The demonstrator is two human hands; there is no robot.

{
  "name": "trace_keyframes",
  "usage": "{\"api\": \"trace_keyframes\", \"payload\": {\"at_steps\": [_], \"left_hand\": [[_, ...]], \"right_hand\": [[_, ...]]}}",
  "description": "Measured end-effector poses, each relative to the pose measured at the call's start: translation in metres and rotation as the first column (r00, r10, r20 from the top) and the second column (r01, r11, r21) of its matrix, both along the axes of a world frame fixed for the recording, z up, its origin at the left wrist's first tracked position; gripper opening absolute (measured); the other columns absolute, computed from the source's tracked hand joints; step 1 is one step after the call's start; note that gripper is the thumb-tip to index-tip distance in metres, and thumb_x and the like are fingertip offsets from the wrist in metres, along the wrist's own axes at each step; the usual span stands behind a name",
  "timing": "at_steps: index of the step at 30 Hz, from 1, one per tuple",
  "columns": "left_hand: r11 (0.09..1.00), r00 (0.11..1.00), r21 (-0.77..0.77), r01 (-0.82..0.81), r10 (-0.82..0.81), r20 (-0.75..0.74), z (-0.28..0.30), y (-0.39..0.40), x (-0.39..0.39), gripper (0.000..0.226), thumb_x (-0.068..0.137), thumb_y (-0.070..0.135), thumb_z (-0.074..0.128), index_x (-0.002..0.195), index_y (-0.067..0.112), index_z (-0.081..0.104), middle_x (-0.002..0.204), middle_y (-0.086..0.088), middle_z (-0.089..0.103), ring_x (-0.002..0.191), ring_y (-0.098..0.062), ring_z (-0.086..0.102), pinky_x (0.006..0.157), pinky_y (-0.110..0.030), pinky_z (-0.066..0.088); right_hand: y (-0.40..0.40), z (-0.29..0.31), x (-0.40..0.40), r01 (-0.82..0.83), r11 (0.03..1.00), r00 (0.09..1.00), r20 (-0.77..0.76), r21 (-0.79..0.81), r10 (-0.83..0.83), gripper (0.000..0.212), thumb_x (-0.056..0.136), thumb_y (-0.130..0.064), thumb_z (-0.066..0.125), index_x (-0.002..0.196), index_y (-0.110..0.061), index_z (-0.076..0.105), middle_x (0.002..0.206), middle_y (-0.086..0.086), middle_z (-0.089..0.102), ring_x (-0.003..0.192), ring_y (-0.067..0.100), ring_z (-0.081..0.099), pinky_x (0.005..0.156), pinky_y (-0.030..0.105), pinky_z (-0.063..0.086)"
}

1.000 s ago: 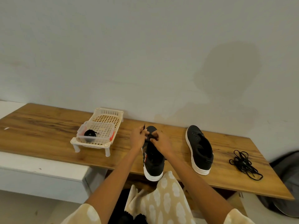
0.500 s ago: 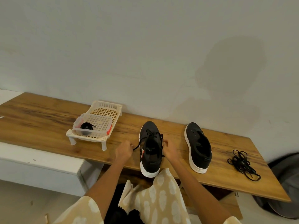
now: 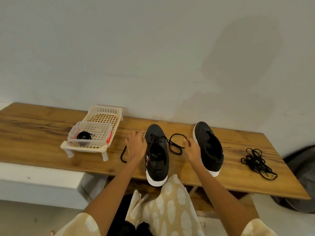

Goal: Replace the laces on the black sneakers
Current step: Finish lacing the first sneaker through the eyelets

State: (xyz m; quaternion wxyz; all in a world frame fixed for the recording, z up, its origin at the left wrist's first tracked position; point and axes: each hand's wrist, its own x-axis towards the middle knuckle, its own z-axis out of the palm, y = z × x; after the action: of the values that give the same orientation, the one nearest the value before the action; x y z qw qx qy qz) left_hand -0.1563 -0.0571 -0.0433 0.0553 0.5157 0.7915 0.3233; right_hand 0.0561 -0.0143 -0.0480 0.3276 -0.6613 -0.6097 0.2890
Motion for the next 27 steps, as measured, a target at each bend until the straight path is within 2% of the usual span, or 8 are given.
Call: {"api": "trace_keyframes", "payload": {"at_steps": [3, 6, 11, 15, 20, 23, 25, 27], "left_hand": [[0.989, 0.991, 0.107, 0.101, -0.110, 0.082, 0.015, 0.013, 0.014, 0.031, 0.095, 0.013, 0.047, 0.121, 0.020, 0.061, 0.114, -0.002, 0.057, 0.112, -0.021, 0.048, 0.096, -0.035, 0.038], [0.941, 0.920, 0.192, 0.279, -0.319, 0.226, 0.030, 0.024, 0.033, 0.027, 0.098, 0.021, 0.047, 0.116, 0.016, 0.066, 0.107, -0.002, 0.065, 0.102, -0.020, 0.058, 0.089, -0.034, 0.046], [0.906, 0.484, 0.167, 0.388, -0.354, 0.800, 0.074, 0.035, 0.074, 0.052, 0.099, 0.049, 0.030, 0.113, 0.015, 0.066, 0.114, -0.001, 0.066, 0.106, -0.016, 0.059, 0.094, -0.032, 0.043], [0.941, 0.116, 0.182, 0.286, -0.223, 0.968, 0.093, 0.057, 0.079, 0.038, 0.099, 0.038, 0.042, 0.119, 0.009, 0.056, 0.104, -0.006, 0.066, 0.088, -0.018, 0.063, 0.078, -0.032, 0.050], [0.965, -0.009, 0.215, 0.150, -0.217, 0.976, 0.110, 0.060, 0.074, 0.027, 0.104, 0.017, 0.033, 0.109, 0.002, 0.054, 0.085, -0.008, 0.063, 0.071, -0.022, 0.062, 0.072, -0.034, 0.052], [0.972, -0.060, 0.181, 0.147, -0.174, 0.983, 0.111, 0.053, 0.071, 0.028, 0.104, 0.016, 0.031, 0.109, 0.001, 0.055, 0.068, -0.004, 0.047, 0.049, -0.015, 0.046, 0.058, -0.031, 0.047], [0.975, -0.031, 0.115, 0.189, -0.112, 0.993, 0.104, 0.048, 0.070, 0.029, 0.104, 0.017, 0.030, 0.114, 0.001, 0.053, 0.062, -0.001, 0.038, 0.038, -0.009, 0.034, 0.045, -0.025, 0.038], [0.964, 0.024, 0.049, 0.262, -0.057, 0.998, 0.094, 0.043, 0.074, 0.029, 0.104, 0.014, 0.029, 0.117, 0.001, 0.051, 0.062, 0.000, 0.034, 0.033, -0.006, 0.028, 0.036, -0.020, 0.030]], "right_hand": [[0.016, 0.031, 0.002, 0.077, 0.996, 0.942, -0.331, 0.052, -0.056, 0.027, 0.102, -0.025, 0.038, 0.090, -0.014, 0.059, 0.089, 0.001, 0.063, 0.090, 0.021, 0.059, 0.081, 0.033, 0.044], [0.029, 0.058, -0.002, -0.038, 0.993, 0.901, -0.425, 0.113, 0.083, 0.024, 0.102, -0.023, 0.039, 0.098, -0.014, 0.061, 0.086, -0.002, 0.065, 0.084, 0.017, 0.061, 0.085, 0.036, 0.049], [0.023, 0.086, -0.008, -0.327, 0.902, 0.905, -0.183, 0.282, 0.385, 0.022, 0.096, -0.015, 0.054, 0.112, -0.008, 0.067, 0.095, -0.002, 0.068, 0.076, -0.006, 0.061, 0.073, 0.006, 0.046], [0.014, 0.080, 0.004, -0.453, 0.866, 0.880, -0.048, 0.211, 0.472, 0.024, 0.094, -0.014, 0.057, 0.115, -0.008, 0.067, 0.102, -0.002, 0.068, 0.080, -0.014, 0.060, 0.074, 0.003, 0.043], [0.020, 0.058, 0.029, -0.278, 0.948, 0.903, 0.380, 0.155, 0.202, 0.021, 0.094, -0.025, 0.057, 0.105, -0.013, 0.069, 0.095, 0.000, 0.057, 0.072, 0.011, 0.053, 0.058, 0.021, 0.038], [0.030, 0.046, 0.039, -0.120, 0.993, 0.970, 0.212, 0.015, 0.115, 0.022, 0.096, -0.016, 0.051, 0.106, -0.005, 0.067, 0.079, 0.006, 0.064, 0.059, 0.015, 0.054, 0.051, 0.024, 0.041], [0.037, 0.042, 0.041, -0.064, 0.992, 0.994, -0.093, -0.107, 0.054, 0.026, 0.096, -0.003, 0.044, 0.112, -0.001, 0.064, 0.083, 0.007, 0.065, 0.072, 0.022, 0.060, 0.067, 0.034, 0.053], [0.041, 0.045, 0.037, -0.044, 0.985, 0.891, -0.452, -0.167, -0.037, 0.030, 0.094, 0.005, 0.041, 0.115, -0.001, 0.062, 0.087, 0.007, 0.064, 0.078, 0.021, 0.062, 0.072, 0.032, 0.054]]}}
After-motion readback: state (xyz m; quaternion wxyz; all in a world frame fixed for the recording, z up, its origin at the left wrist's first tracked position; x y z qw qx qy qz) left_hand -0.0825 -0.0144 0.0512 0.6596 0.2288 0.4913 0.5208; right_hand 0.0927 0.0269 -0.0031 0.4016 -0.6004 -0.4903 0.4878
